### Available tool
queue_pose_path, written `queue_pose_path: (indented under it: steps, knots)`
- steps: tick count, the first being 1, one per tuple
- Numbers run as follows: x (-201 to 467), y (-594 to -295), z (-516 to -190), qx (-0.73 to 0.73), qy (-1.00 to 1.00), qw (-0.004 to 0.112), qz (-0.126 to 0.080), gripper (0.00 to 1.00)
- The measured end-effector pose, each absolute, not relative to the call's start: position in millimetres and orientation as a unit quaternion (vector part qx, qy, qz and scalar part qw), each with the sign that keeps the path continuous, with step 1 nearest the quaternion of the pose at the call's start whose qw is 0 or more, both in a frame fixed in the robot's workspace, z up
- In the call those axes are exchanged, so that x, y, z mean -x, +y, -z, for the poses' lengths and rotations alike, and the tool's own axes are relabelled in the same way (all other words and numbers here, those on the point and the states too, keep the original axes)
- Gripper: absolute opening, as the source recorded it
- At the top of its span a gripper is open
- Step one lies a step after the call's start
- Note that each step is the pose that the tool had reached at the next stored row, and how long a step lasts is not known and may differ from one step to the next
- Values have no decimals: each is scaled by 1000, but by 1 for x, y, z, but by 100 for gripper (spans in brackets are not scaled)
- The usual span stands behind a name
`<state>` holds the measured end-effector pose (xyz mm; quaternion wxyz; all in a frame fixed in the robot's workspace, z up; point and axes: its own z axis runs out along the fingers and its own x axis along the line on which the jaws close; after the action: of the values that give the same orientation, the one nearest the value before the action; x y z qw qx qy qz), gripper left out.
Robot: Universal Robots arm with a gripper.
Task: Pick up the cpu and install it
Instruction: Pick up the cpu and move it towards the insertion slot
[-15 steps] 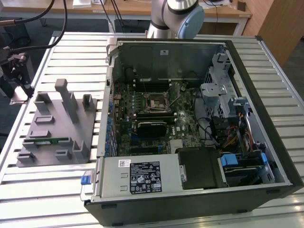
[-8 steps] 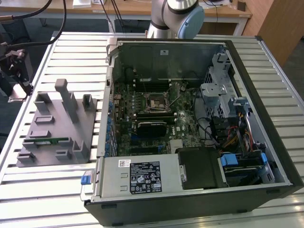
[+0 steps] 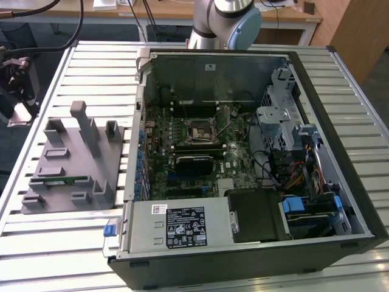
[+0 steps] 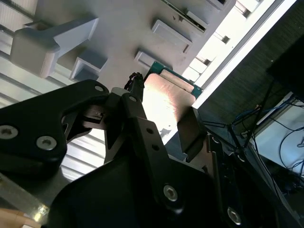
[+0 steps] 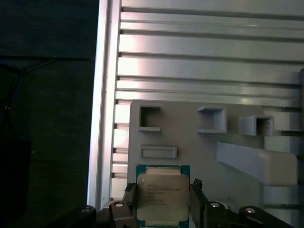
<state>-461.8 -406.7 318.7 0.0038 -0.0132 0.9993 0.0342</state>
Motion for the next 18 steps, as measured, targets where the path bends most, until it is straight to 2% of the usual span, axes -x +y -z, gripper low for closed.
queue_pose_path:
  steps: [18]
  knots:
    - [462,-405,-340,13,999,4,-34,53]
